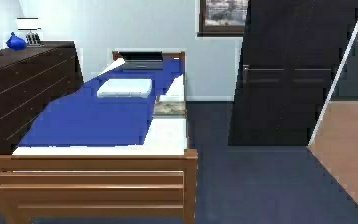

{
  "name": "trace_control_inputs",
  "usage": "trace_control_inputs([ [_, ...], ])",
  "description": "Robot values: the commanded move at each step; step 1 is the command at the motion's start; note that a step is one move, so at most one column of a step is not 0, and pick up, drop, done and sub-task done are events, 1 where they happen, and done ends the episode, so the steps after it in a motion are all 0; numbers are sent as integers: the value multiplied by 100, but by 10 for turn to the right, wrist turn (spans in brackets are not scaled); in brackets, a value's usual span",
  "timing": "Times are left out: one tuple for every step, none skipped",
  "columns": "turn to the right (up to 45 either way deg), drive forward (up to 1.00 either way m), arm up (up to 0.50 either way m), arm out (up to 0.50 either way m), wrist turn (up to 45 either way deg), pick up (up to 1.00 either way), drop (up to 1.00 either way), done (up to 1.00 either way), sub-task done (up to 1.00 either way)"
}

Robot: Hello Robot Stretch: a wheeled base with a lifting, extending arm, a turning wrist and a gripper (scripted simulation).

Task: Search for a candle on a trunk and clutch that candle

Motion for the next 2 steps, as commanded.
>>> trace_control_inputs([
  [360,0,0,0,0,0,0,0,0],
  [0,75,0,0,0,0,0,0,0],
])
